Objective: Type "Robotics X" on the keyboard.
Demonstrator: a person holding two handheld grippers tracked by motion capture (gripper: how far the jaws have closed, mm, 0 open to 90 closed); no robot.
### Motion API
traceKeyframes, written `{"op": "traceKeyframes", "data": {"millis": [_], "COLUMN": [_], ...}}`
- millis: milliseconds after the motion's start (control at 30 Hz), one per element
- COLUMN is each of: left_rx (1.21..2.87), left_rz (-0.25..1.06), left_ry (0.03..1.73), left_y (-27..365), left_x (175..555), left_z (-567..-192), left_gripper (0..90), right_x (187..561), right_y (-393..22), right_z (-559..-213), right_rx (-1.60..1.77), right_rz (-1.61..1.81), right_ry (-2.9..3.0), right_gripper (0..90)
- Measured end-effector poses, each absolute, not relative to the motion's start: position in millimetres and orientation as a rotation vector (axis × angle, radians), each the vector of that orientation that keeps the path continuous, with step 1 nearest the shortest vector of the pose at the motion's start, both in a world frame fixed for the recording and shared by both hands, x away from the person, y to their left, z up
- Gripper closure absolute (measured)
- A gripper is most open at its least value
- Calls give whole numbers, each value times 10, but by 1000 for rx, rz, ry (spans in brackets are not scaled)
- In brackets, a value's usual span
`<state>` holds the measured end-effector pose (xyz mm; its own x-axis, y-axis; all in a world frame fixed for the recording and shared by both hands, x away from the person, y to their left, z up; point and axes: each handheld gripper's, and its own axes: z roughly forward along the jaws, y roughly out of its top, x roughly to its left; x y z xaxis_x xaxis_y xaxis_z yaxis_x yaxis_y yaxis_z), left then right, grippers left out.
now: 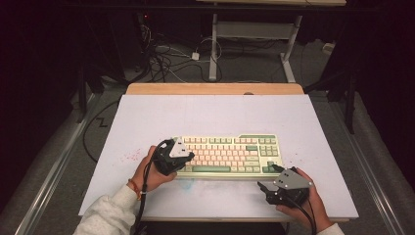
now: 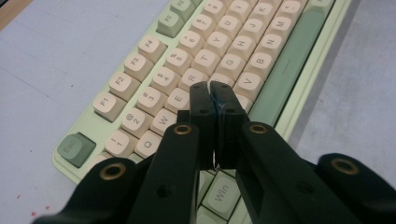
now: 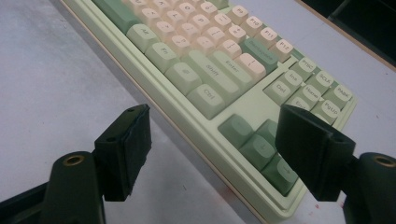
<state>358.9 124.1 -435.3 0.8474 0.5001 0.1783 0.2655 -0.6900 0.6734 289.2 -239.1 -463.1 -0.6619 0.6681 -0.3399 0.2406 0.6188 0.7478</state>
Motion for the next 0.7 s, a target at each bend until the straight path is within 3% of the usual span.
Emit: {"op": "traceKeyframes", "data": {"millis": [700], "left_rx": [2410], "left_rz": [397], "left_ry": [417], "left_y": [803], "left_x": [3506], "left_z": [-4408], "left_gripper": [856], "right_x": [2894], "right_y": [-2382], "right_z": [-4635], "right_rx": [709], "right_rz": [907], "right_ry": [2232], "right_gripper": [270]}}
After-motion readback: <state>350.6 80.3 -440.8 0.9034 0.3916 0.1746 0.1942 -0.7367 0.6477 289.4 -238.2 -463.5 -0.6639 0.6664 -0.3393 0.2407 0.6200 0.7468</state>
